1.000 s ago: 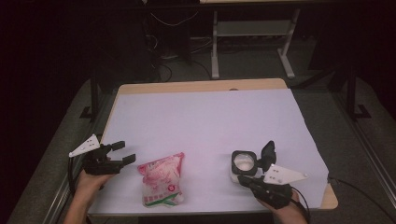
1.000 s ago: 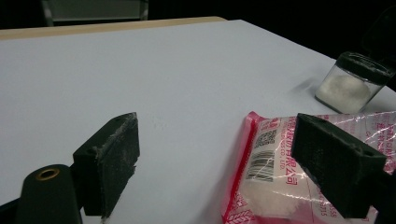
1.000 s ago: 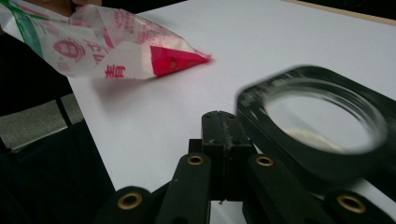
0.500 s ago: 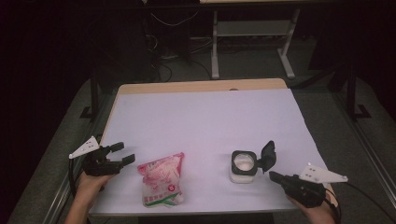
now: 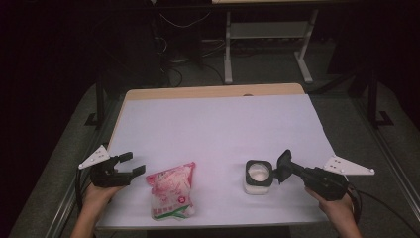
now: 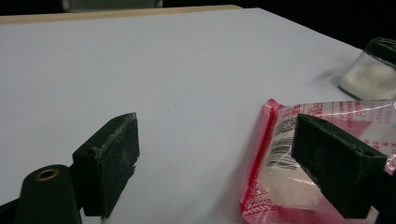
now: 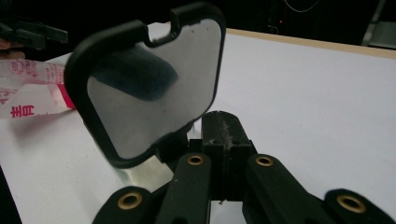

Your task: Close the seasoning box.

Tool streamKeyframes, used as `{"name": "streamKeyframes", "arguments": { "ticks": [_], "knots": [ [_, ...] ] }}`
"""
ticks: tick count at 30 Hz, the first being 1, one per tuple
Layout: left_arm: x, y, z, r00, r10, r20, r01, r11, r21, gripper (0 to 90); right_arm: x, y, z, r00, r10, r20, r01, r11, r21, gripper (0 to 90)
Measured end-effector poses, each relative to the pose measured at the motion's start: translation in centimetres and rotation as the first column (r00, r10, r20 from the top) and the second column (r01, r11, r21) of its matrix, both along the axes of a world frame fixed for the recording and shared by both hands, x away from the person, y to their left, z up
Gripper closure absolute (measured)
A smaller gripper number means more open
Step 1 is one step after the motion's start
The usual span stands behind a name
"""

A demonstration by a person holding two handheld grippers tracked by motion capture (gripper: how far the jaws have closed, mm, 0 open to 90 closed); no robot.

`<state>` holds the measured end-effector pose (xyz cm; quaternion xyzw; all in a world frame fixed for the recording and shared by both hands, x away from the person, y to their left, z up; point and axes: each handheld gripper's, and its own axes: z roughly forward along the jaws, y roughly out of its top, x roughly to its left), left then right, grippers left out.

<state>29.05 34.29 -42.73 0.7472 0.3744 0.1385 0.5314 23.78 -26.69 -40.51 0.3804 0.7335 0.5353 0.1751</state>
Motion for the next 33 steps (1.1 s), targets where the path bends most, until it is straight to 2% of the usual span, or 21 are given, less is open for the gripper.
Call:
{"name": "streamKeyframes", "arguments": {
  "ticks": [6, 10, 20, 28, 33],
  "knots": [
    [0.0, -0.2, -0.1, 1.0, -0.002, -0.004, 0.002, 0.9999, 0.01, 14.6, 0.4, 1.1, 0.7, 0.9993, 0.03, 0.025, -0.03, 1.0, 0.008, 89.8],
    [0.0, -0.3, -0.1, 1.0, -0.003, -0.007, 0.003, 0.9999, 0.015, 14.6, 0.8, 1.6, 0.9, 0.9986, 0.046, 0.025, -0.047, 0.999, 0.017, 89.8],
    [0.0, -0.3, 0.0, 1.0, 0.0, -0.004, 0.0, 0.9999, 0.01, 14.6, 1.3, 3.6, 1.0, 0.995, 0.093, 0.038, -0.093, 0.996, 0.005, 89.8],
    [-0.1, -0.5, 0.0, 1.0, -0.003, -0.005, 0.003, 0.9998, 0.02, 14.6, 1.8, 2.7, 0.8, 0.9979, 0.053, 0.036, -0.052, 0.999, -0.014, 89.8],
    [-0.2, -0.7, 0.0, 0.9998, -0.016, -0.006, 0.017, 0.9995, 0.027, 14.6, 2.0, 2.1, 0.4, 0.9996, -0.012, 0.025, 0.013, 0.999, -0.051, 87.1]
  ]
}}
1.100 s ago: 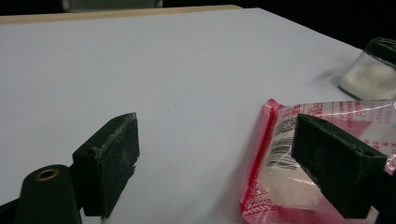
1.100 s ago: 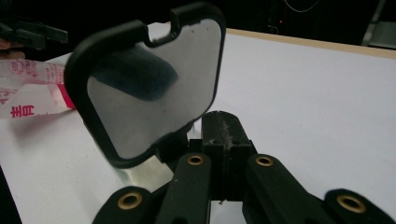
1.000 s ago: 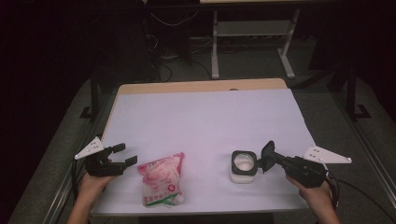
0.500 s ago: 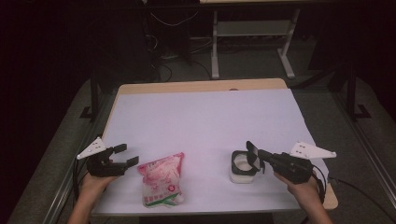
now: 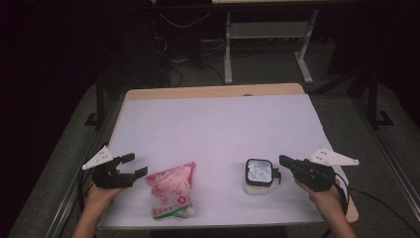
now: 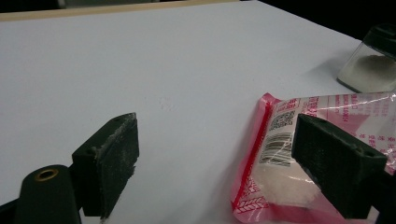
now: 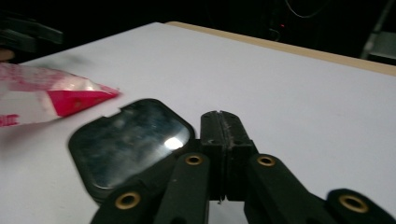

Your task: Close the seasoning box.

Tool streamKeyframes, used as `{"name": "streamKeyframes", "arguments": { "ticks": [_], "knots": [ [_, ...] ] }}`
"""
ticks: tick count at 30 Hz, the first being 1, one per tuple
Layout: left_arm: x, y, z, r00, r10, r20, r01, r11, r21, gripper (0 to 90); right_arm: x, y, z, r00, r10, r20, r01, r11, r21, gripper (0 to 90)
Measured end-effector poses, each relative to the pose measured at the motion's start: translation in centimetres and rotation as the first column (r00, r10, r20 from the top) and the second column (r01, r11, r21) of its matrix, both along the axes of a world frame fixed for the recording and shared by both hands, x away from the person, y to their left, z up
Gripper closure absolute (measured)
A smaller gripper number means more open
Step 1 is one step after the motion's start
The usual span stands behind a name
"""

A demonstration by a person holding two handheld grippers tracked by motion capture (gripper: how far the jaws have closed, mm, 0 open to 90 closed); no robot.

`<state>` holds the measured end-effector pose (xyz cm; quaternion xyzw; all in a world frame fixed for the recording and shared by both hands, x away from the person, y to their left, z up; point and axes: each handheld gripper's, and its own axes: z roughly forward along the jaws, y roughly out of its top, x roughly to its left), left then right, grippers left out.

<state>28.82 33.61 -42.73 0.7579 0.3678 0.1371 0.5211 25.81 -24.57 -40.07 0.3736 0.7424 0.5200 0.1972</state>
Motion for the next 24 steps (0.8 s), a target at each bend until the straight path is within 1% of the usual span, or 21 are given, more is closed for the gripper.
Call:
{"name": "streamKeyframes", "arguments": {
  "ticks": [2, 3, 4, 8, 9, 10, 12, 13, 15, 17, 20, 21, 24],
  "knots": [
    [0.0, -0.1, 0.0, 1.0, -0.001, 0.002, 0.001, 1.0, -0.001, 14.6, 0.1, -0.3, -0.2, 0.9996, -0.027, -0.004, 0.027, 1.0, -0.012, 83.2],
    [0.0, -0.1, 0.0, 1.0, -0.005, 0.002, 0.005, 1.0, 0.004, 14.6, 0.2, -0.4, -0.3, 0.9991, -0.043, -0.001, 0.043, 0.999, -0.018, 80.7],
    [0.0, -0.1, 0.0, 1.0, -0.008, 0.0, 0.008, 0.9999, 0.011, 14.6, 0.3, -0.5, -0.5, 0.9985, -0.055, -0.008, 0.054, 0.998, -0.023, 78.5],
    [0.0, -0.4, -0.1, 0.9999, -0.014, -0.005, 0.014, 0.9999, 0.005, 14.6, 0.7, -1.2, -1.0, 0.9946, -0.101, -0.022, 0.101, 0.995, -0.026, 65.4],
    [0.0, -0.3, -0.1, 0.9998, -0.018, -0.004, 0.018, 0.9997, 0.015, 14.6, 0.8, -1.3, -1.3, 0.993, -0.116, -0.022, 0.115, 0.993, -0.033, 62.3],
    [0.0, -0.4, -0.1, 0.9998, -0.019, -0.004, 0.019, 0.9996, 0.02, 14.6, 0.9, -1.4, -1.4, 0.9921, -0.124, -0.023, 0.123, 0.992, -0.035, 60.3],
    [0.0, -0.6, -0.2, 0.9998, -0.018, -0.007, 0.018, 0.9997, 0.015, 14.6, 1.1, -1.6, -1.7, 0.9896, -0.139, -0.036, 0.138, 0.989, -0.043, 55.3],
    [0.0, -0.6, -0.2, 0.9997, -0.022, -0.006, 0.022, 0.9994, 0.027, 14.6, 1.2, -1.7, -1.9, 0.9886, -0.146, -0.039, 0.144, 0.989, -0.043, 53.6],
    [0.0, -0.7, -0.3, 0.9997, -0.021, -0.009, 0.021, 0.9995, 0.023, 14.6, 1.4, -2.0, -2.3, 0.9855, -0.161, -0.053, 0.159, 0.986, -0.052, 48.8],
    [0.0, -0.7, -0.3, 0.9997, -0.021, -0.01, 0.022, 0.9994, 0.028, 14.6, 1.8, -2.2, -2.8, 0.9831, -0.169, -0.071, 0.164, 0.985, -0.06, 45.1],
    [0.0, -0.7, -0.3, 0.9997, -0.021, -0.012, 0.022, 0.9991, 0.037, 14.6, 2.2, -2.4, -3.5, 0.9777, -0.194, -0.082, 0.188, 0.98, -0.072, 38.6],
    [0.0, -0.8, -0.4, 0.9997, -0.021, -0.012, 0.022, 0.999, 0.039, 14.6, 2.3, -2.5, -3.7, 0.9752, -0.205, -0.084, 0.198, 0.977, -0.082, 36.2],
    [0.0, -0.9, -0.4, 0.9997, -0.019, -0.016, 0.02, 0.9988, 0.044, 14.6, 2.6, -2.9, -4.3, 0.9717, -0.22, -0.086, 0.213, 0.974, -0.082, 31.5]
  ]
}}
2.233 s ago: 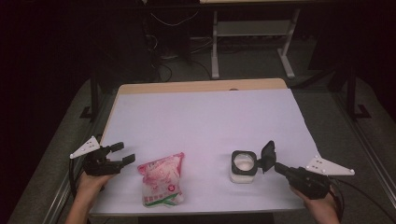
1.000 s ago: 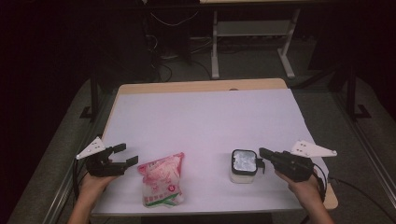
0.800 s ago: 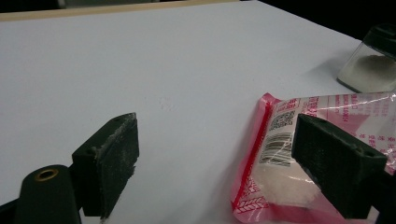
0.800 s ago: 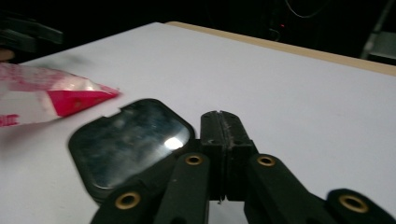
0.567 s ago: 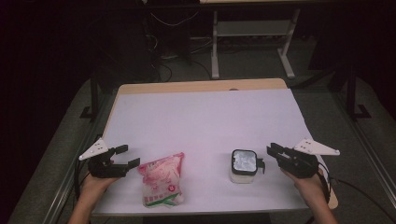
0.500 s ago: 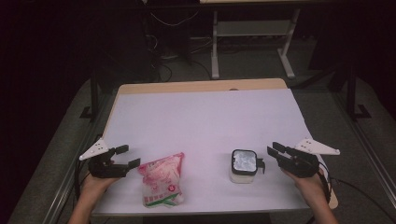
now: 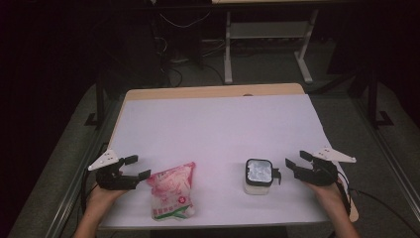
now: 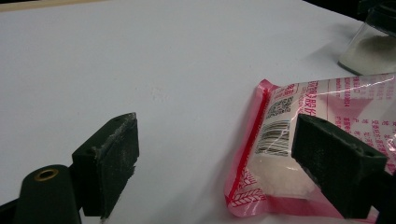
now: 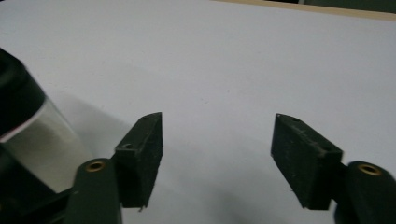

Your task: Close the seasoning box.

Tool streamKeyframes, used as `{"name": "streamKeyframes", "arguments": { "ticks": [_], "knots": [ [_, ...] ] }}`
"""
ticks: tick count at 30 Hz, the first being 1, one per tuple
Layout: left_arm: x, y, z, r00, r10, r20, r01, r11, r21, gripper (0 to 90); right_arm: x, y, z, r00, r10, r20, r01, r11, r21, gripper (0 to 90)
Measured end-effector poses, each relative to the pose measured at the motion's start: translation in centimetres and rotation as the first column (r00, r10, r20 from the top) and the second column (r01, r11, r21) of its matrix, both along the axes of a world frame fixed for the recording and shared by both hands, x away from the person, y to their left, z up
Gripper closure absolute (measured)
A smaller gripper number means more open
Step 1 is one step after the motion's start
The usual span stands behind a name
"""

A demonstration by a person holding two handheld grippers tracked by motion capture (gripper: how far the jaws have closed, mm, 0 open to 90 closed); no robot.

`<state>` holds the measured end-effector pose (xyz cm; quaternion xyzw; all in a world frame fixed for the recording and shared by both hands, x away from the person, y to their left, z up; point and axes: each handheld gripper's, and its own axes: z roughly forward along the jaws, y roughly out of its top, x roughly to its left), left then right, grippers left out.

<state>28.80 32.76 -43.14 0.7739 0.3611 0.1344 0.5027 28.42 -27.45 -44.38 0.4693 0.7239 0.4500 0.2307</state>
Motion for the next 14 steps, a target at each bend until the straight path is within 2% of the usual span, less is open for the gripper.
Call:
{"name": "streamKeyframes", "arguments": {
  "ticks": [5, 14],
  "knots": [
    [0.08, -0.16, -0.18, 1.0, -0.001, -0.003, 0.002, 0.9999, 0.012, 14.6, 0.18, -0.37, -0.59, 0.9999, -0.011, 0.006, 0.011, 1.0, -0.01, 27.8],
    [0.03, -0.13, -0.09, 1.0, -0.001, -0.002, 0.001, 0.9999, 0.01, 14.7, 0.01, -0.26, -0.51, 0.9998, -0.006, 0.019, 0.006, 1.0, -0.014, 26.3]
  ]
}}
